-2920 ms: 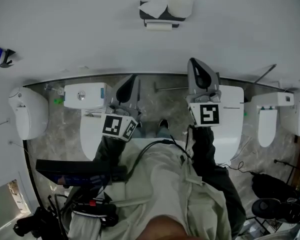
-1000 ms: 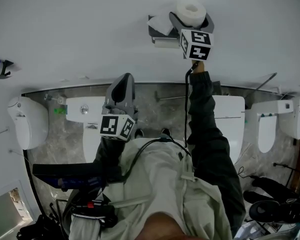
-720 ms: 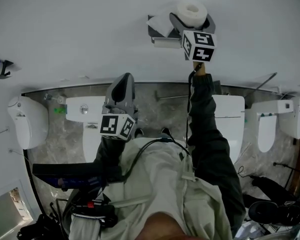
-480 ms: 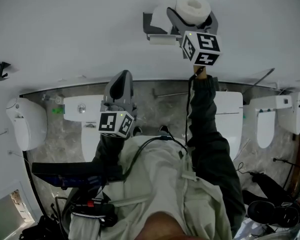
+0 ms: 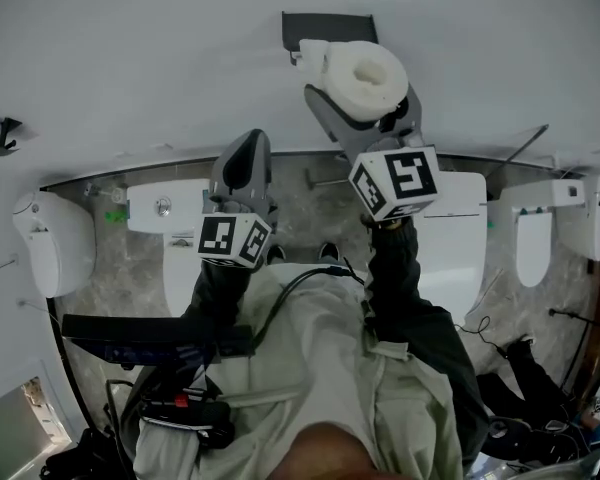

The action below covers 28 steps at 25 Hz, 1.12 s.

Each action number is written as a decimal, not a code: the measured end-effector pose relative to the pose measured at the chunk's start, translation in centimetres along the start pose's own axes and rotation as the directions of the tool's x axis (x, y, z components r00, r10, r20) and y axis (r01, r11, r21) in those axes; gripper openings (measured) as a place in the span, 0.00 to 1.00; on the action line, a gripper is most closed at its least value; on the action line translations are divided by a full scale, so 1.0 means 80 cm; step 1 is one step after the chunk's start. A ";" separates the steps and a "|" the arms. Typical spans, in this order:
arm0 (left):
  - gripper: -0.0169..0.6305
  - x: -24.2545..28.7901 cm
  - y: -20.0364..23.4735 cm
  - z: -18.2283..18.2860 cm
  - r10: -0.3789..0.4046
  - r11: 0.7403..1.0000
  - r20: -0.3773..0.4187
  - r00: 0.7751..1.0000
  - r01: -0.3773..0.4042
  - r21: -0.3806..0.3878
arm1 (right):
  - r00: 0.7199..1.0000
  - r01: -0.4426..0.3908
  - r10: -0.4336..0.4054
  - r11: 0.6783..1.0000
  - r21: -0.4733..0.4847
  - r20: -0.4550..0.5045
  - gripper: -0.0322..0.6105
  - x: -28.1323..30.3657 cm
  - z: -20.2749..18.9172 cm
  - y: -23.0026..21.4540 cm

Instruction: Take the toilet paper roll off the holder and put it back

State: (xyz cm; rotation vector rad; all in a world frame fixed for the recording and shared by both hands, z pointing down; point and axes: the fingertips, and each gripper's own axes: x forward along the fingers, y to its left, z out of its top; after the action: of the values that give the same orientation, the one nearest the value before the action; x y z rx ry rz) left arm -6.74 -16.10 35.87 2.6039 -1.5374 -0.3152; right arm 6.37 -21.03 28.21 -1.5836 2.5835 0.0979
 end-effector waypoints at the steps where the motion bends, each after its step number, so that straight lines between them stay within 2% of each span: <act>1: 0.04 -0.003 -0.002 0.000 -0.001 1.000 -0.001 1.000 0.001 0.000 | 1.000 0.004 -0.004 1.000 -0.017 -0.005 0.78 -0.013 -0.004 0.009; 6: 0.04 -0.017 -0.009 0.000 -0.009 1.000 -0.013 1.000 0.009 0.001 | 0.999 0.023 -0.024 1.000 -0.020 -0.042 0.78 -0.065 -0.031 0.037; 13: 0.04 -0.025 -0.016 -0.007 -0.034 0.999 -0.029 0.999 0.034 -0.002 | 0.999 0.046 -0.046 0.999 -0.005 -0.028 0.78 -0.104 -0.056 0.060; 28: 0.04 -0.033 -0.024 -0.016 -0.049 0.999 -0.066 0.997 0.048 -0.009 | 0.995 0.079 -0.079 0.997 -0.003 -0.064 0.78 -0.117 -0.080 0.056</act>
State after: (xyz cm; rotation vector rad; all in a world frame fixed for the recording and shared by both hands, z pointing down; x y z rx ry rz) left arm -6.05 -12.92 37.09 2.6212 -1.4517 -0.2359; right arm 6.19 -11.46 35.71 -1.7136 2.5639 0.0426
